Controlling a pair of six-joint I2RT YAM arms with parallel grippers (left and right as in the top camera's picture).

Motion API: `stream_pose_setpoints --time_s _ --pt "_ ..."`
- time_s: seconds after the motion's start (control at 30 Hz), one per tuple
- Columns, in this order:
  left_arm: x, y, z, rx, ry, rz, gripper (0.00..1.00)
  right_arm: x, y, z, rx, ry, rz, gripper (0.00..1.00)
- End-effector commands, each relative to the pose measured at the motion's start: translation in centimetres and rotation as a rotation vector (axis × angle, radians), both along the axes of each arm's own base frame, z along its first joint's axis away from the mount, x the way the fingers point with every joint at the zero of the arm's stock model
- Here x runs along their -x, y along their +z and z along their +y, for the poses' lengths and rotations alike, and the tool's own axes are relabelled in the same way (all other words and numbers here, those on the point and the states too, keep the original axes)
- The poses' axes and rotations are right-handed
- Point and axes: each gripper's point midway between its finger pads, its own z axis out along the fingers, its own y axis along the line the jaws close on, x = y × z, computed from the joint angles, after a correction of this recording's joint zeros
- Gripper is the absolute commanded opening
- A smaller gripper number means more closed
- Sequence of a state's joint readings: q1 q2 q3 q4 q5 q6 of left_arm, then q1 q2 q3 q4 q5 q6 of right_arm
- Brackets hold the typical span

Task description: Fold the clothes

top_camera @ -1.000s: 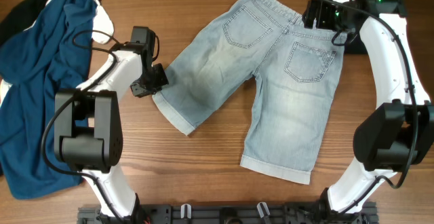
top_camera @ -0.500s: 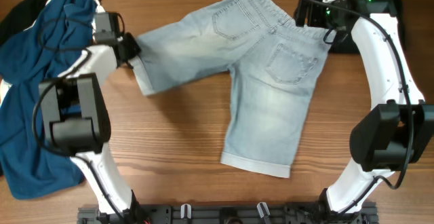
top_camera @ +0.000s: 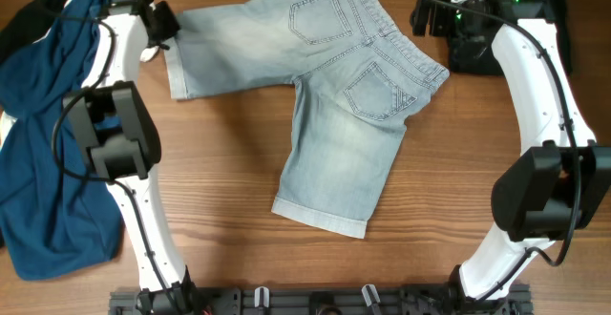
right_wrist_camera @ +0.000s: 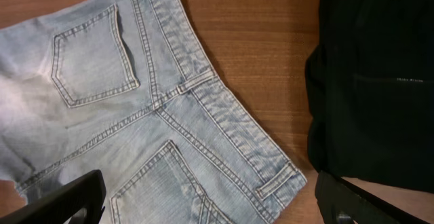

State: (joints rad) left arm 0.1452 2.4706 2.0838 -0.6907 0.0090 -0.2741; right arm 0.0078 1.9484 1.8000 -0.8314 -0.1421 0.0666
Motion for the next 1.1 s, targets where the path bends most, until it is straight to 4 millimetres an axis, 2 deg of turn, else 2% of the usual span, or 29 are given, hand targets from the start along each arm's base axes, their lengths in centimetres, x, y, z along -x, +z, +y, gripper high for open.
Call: stream_pose_setpoints --time_s 0.0,0.1,0.2,0.3,0.37,0.43,0.5,0.57,0.7,0.87,0.97,1.07 --pt "1.4 2.0 -1.0 0.005 -0.018 0.049 1.00 -0.3 1.2 0.5 -0.023 0.002 -0.030 1.00" --pt "4.6 7.4 -5.8 0.088 -0.101 0.094 1.00 -0.1 2.2 0.8 -0.038 0.013 -0.046 1.00" --pt "9.4 11.9 -10.9 0.102 -0.199 0.176 1.00 0.5 4.5 0.2 -0.038 0.002 -0.092 1.00" --pt "13.2 13.2 -15.6 0.039 -0.301 0.265 1.00 0.8 6.7 -2.0 -0.054 -0.067 -0.138 1.00" --pt "16.6 12.7 -19.7 -0.016 -0.409 0.368 1.00 1.2 7.4 -4.9 -0.097 -0.160 -0.143 1.00" --pt "20.4 11.7 -25.7 -0.063 -0.596 0.438 1.00 1.6 7.3 -7.3 -0.156 -0.187 -0.135 1.00" --pt "23.7 10.7 -30.0 -0.107 -0.744 0.480 1.00 2.0 7.2 -9.2 -0.183 -0.216 -0.134 1.00" --pt "27.2 9.2 -33.0 -0.150 -0.847 0.534 1.00 2.2 7.2 -10.4 -0.176 -0.235 -0.134 1.00" --pt "32.9 6.6 -37.4 -0.119 -0.985 0.604 0.97 2.4 7.1 -10.8 -0.167 -0.238 -0.132 1.00" --pt "38.9 6.1 -42.6 -0.137 -1.179 0.586 0.98 2.5 6.9 -10.8 -0.157 -0.231 -0.124 1.00" --pt "41.4 5.5 -43.4 -0.160 -1.237 0.609 0.98 2.4 6.7 -10.8 -0.158 -0.231 -0.121 1.00" --pt "43.2 4.6 -43.9 -0.106 -1.263 0.649 0.98 2.3 6.2 -10.8 -0.160 -0.232 -0.110 1.00"
